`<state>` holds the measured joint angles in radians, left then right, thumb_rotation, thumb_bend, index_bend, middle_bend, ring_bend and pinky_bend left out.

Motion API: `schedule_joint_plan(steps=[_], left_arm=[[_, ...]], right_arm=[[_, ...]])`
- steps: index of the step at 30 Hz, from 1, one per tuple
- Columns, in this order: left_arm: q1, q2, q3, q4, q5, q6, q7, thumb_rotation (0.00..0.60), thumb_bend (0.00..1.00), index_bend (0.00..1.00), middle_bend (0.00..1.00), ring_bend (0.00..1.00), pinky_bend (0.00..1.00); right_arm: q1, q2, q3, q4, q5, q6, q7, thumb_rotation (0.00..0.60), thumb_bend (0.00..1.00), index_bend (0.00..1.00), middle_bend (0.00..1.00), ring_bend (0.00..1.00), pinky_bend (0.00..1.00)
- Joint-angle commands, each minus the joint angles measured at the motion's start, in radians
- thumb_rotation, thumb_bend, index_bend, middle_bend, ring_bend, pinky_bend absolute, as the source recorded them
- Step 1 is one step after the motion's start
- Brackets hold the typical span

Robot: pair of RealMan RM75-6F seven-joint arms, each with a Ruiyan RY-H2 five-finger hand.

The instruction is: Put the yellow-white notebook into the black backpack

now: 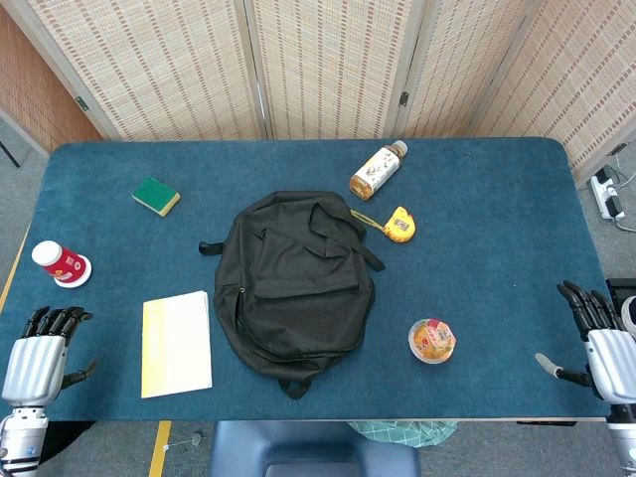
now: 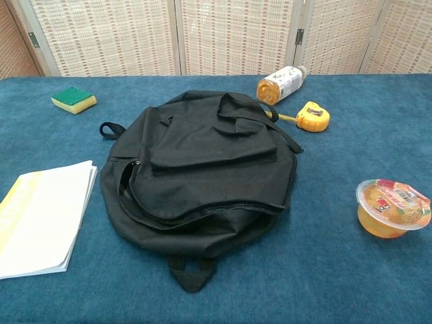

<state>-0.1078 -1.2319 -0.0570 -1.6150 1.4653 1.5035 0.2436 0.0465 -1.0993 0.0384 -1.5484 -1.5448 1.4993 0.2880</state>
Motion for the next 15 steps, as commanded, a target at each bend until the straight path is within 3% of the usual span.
schedule_joint_plan(steps=[1,10,15], left_arm=[[-0.009,-0.004,-0.005,0.000,-0.003,-0.010,0.013,0.600,0.20,0.34,0.29,0.25,0.17],[-0.028,-0.010,-0.010,0.023,0.023,-0.018,-0.007,0.600,0.20,0.35,0.29,0.26,0.18],[-0.063,-0.047,-0.006,0.144,0.099,-0.016,-0.087,0.600,0.19,0.38,0.32,0.30,0.22]], right_arm=[[0.007,-0.005,0.003,0.003,0.004,-0.010,0.002,0.600,0.20,0.00,0.07,0.09,0.01],[0.013,0.003,0.013,-0.004,0.000,-0.001,0.013,0.600,0.20,0.00,0.08,0.10,0.01],[0.017,0.004,0.004,-0.002,-0.024,0.000,0.021,0.600,0.20,0.00,0.08,0.10,0.01]])
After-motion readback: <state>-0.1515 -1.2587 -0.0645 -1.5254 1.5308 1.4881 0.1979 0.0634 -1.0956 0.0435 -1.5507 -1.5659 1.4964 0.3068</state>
